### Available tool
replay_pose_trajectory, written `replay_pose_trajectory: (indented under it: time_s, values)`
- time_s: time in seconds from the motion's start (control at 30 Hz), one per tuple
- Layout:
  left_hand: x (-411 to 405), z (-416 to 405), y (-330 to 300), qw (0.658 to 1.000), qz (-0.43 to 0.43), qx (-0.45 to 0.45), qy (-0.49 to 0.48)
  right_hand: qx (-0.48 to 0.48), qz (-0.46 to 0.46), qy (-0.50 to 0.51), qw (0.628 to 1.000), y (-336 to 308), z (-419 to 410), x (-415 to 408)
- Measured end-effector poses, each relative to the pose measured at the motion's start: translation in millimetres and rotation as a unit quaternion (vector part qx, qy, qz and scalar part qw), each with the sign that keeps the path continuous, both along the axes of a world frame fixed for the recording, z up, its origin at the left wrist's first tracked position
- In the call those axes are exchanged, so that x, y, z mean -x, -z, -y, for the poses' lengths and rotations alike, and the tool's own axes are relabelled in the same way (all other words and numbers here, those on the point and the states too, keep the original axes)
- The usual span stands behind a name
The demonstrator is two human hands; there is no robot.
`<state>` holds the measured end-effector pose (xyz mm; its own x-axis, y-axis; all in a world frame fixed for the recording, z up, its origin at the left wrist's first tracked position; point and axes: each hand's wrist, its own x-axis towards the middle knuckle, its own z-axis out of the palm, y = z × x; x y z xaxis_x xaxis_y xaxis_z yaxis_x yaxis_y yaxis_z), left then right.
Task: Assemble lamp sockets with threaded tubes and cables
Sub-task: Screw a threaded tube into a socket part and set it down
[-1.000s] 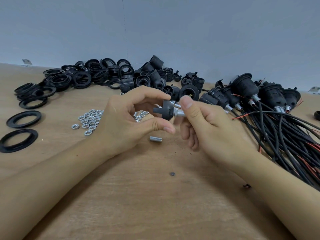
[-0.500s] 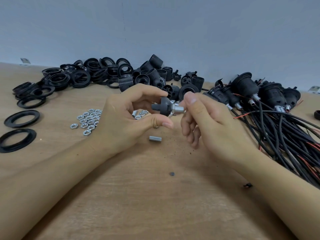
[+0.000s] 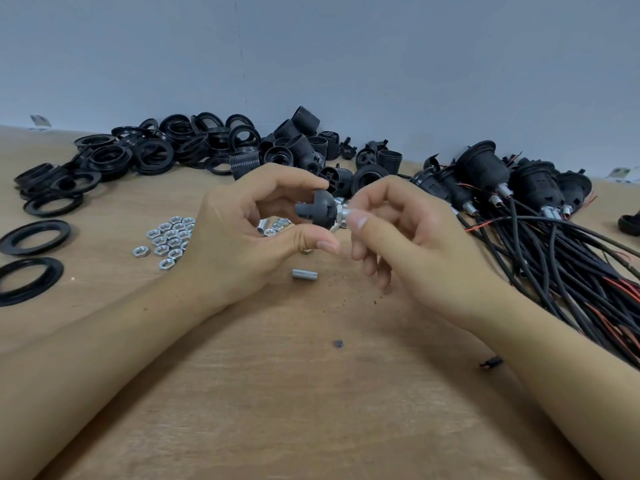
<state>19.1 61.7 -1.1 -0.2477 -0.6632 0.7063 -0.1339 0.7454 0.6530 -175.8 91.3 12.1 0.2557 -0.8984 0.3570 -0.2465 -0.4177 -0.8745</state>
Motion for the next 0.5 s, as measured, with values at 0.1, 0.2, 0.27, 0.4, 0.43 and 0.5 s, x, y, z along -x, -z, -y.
replay_pose_trajectory:
  time_s: [0.1,0.2,0.27,0.4,0.43,0.5]
  values:
    - [0.9,-0.5,0.1,1.0,0.007,0.01,0.002,0.007,-0.011,-0.002,1.0,-0.9,-1.1,-0.2]
    - [1.1,-0.5,-0.5,1.0,0.01,0.023,0.005,0.008,-0.016,0.007,1.0,0.3,-1.4,-1.5]
    - [0.9,-0.8,-0.4,1.0,0.009,0.022,0.002,0.012,-0.012,0.008,1.0,-0.8,-2.1,-2.5]
    - [1.5,-1.2,-0.1,1.0,0.015,0.02,0.005,0.012,-0.008,-0.002,1.0,-0.3,-1.6,-0.6]
    - [1.6,-2.0,-0.1,1.0,0.019,0.023,0.005,0.015,-0.014,-0.001,1.0,-0.2,-1.6,-0.8]
    - [1.7,-3.3,-0.3,0.999,0.028,0.029,0.002,0.012,-0.026,0.003,1.0,0.1,-1.6,-2.4]
